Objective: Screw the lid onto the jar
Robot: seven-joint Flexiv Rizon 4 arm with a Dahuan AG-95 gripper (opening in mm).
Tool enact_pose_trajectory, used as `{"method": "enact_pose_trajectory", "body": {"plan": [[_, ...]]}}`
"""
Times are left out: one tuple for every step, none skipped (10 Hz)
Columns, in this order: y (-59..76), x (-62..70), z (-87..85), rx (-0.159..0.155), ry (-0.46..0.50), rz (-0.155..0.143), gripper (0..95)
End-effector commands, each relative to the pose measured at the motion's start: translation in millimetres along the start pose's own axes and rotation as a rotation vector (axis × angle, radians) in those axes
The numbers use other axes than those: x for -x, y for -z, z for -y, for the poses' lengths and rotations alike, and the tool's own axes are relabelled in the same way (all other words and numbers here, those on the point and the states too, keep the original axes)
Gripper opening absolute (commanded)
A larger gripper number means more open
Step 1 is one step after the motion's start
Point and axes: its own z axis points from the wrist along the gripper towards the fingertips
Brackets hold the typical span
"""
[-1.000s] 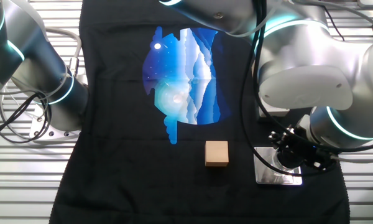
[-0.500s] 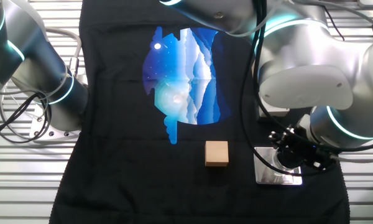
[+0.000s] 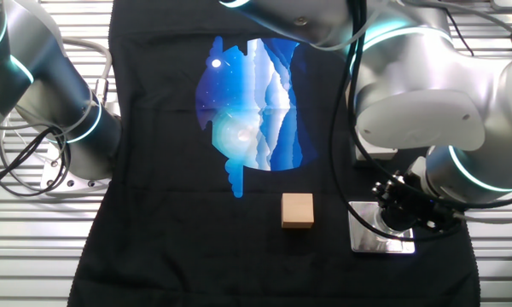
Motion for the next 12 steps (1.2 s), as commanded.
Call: {"method": "enact_pose_trajectory", "body": {"plan": [[-0.1,0.7,0.4,-0.010,-0.005,-0.007,38.0],[-0.1,0.6,0.3,-0.013,-0.009,-0.011,19.0],[-0.1,0.6,0.3,-0.010,-0.015,-0.010,0.0],[-0.1,0.7,0.4,-0.004,-0.022,-0.006,0.0],[-0.1,0.7,0.3,-0.007,-0.025,0.001,0.0],[-0.1,0.6,0.4,-0.005,-0.025,0.001,0.0],[-0.1,0.6,0.4,-0.007,-0.024,-0.002,0.0],[-0.1,0.6,0.3,-0.004,-0.027,-0.001,0.0],[-0.1,0.6,0.3,-0.003,-0.034,-0.001,0.0],[0.0,0.6,0.4,-0.004,-0.044,0.001,0.0],[0.0,0.7,0.4,-0.006,-0.054,-0.002,0.0],[0.0,0.7,0.4,-0.005,-0.057,-0.001,0.0]]}}
